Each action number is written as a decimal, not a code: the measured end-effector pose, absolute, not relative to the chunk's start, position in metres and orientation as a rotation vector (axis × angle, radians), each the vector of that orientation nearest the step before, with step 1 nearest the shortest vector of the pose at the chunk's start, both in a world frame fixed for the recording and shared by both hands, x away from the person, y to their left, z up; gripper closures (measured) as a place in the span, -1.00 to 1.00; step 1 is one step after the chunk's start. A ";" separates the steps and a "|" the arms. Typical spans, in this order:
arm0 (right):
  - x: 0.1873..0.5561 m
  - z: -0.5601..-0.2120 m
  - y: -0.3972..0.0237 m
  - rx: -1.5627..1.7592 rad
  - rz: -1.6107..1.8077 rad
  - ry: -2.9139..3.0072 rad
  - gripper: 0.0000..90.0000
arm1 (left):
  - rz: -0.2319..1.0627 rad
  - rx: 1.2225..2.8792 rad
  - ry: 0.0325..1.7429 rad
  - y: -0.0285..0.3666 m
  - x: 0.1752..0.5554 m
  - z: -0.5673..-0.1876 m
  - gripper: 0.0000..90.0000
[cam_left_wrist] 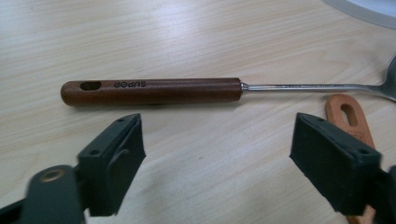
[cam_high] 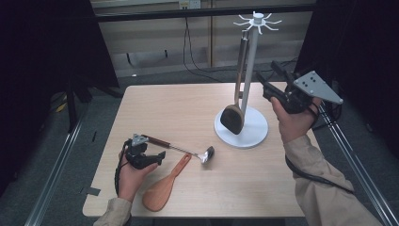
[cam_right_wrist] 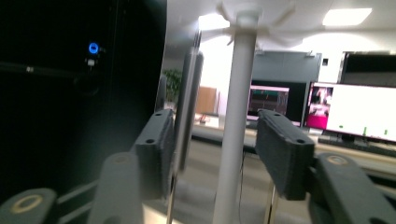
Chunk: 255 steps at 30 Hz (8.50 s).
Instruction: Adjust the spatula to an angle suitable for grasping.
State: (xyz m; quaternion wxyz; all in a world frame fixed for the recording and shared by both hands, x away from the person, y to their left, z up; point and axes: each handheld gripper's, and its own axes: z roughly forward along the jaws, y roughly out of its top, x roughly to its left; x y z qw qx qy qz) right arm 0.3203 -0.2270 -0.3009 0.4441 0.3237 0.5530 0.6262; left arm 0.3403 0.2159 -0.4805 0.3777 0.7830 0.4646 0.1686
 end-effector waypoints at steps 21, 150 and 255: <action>0.269 -0.390 -0.263 0.994 1.407 1.584 -0.53 | 0.532 2.010 1.187 0.226 0.384 -0.468 0.93; 0.311 -0.450 -0.171 0.975 1.308 2.488 -0.07 | 0.403 2.021 1.105 0.163 0.347 -0.485 -0.52; 0.293 -0.408 -0.175 1.025 1.319 2.236 0.94 | 0.446 2.039 1.146 0.179 0.346 -0.487 -0.71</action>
